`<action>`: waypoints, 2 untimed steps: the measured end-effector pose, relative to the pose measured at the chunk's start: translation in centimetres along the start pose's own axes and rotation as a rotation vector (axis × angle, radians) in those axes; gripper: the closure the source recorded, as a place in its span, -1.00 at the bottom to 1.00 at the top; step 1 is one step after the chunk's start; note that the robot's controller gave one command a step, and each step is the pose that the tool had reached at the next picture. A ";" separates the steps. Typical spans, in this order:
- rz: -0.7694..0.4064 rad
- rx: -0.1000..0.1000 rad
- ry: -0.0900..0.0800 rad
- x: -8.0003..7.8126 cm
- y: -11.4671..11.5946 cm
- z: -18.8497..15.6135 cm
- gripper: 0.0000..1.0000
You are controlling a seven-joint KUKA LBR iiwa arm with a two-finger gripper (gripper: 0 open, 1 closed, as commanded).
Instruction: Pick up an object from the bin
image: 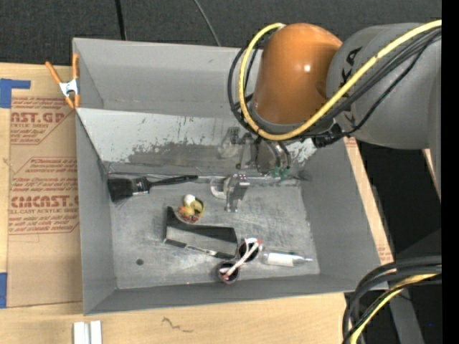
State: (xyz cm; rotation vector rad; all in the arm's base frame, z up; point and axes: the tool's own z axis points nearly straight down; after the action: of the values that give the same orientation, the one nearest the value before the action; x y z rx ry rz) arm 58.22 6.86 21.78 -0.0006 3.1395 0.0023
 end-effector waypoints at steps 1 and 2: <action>0.000 0.000 0.000 0.0 0.0 0.0 -1.00; -0.057 0.001 -0.004 3.5 2.2 5.1 -1.00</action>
Offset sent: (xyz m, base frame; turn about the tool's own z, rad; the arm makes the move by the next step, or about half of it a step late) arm -0.0806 0.0512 -0.1166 -0.1272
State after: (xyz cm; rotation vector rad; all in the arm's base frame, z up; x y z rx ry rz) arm 54.68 9.09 16.64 -0.0893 3.1338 0.0006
